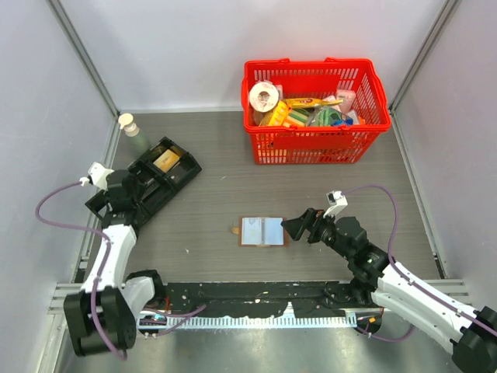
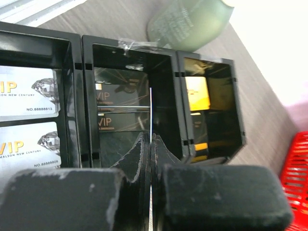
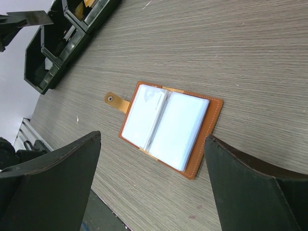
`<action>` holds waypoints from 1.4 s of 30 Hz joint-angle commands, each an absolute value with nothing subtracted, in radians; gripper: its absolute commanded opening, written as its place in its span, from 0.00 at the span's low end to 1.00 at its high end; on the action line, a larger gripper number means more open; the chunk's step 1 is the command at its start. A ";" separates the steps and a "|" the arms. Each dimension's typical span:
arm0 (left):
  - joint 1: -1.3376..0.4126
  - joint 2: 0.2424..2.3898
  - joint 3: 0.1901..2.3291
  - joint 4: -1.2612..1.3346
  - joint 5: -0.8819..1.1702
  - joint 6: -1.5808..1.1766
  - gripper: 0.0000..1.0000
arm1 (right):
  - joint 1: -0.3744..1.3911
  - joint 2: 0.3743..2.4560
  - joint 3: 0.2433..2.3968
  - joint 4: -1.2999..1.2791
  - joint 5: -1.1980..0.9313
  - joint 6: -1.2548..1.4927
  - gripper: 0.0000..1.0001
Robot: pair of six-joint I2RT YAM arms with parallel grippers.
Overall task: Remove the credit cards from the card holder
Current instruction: Place the credit card in the storage box.
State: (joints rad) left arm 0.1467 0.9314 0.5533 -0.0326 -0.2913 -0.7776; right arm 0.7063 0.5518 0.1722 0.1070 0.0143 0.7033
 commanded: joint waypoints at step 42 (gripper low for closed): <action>0.213 1.347 0.977 -0.317 -0.275 -0.649 0.71 | 0.706 0.503 0.371 -0.170 0.015 0.620 0.87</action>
State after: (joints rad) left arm 0.2054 1.4109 0.9092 -0.2382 -0.2539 -0.7086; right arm 0.7063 0.4854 0.3088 -0.1539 0.0162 0.6395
